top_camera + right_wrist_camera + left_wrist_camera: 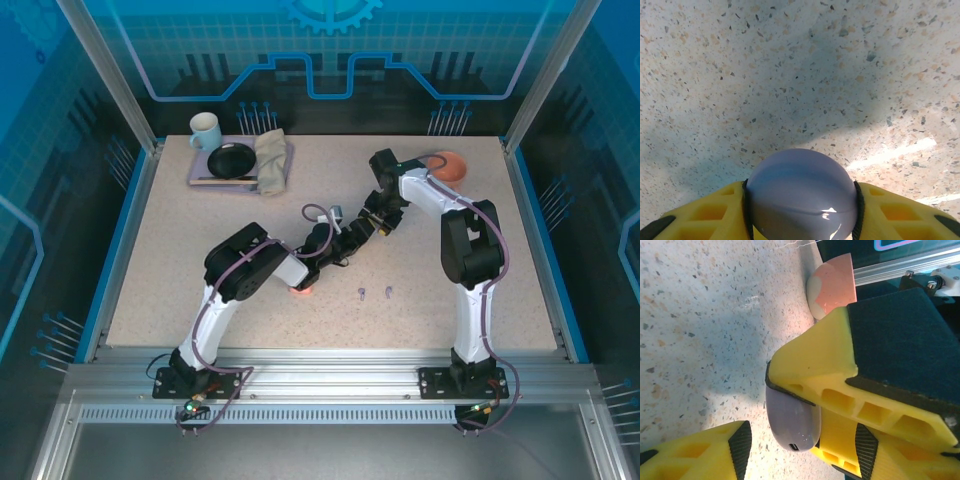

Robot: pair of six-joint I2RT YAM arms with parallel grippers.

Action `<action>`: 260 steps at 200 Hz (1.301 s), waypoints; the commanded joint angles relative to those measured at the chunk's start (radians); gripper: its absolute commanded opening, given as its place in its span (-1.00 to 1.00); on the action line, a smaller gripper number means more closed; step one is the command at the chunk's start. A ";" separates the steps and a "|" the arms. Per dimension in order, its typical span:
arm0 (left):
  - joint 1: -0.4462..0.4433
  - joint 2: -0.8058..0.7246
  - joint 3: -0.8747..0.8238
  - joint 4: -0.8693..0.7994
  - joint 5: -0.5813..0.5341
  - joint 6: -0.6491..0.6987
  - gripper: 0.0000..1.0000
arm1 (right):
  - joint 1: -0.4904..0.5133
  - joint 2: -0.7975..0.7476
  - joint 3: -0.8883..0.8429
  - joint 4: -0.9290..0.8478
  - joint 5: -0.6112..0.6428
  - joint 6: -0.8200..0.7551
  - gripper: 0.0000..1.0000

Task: Insert the wireless bluetooth earbuds into the charging case

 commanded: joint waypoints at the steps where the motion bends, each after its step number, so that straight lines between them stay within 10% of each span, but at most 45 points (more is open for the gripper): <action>1: -0.008 0.044 0.012 -0.015 -0.042 -0.027 0.18 | -0.009 -0.042 -0.001 -0.013 -0.020 0.011 -0.07; 169: -0.002 0.106 0.097 -0.012 -0.098 -0.037 -0.57 | 0.001 -0.056 -0.048 -0.004 -0.017 0.005 -0.08; 260: -0.002 0.088 0.078 -0.010 -0.073 -0.040 -0.59 | -0.108 -0.108 0.004 0.010 -0.056 -0.011 0.15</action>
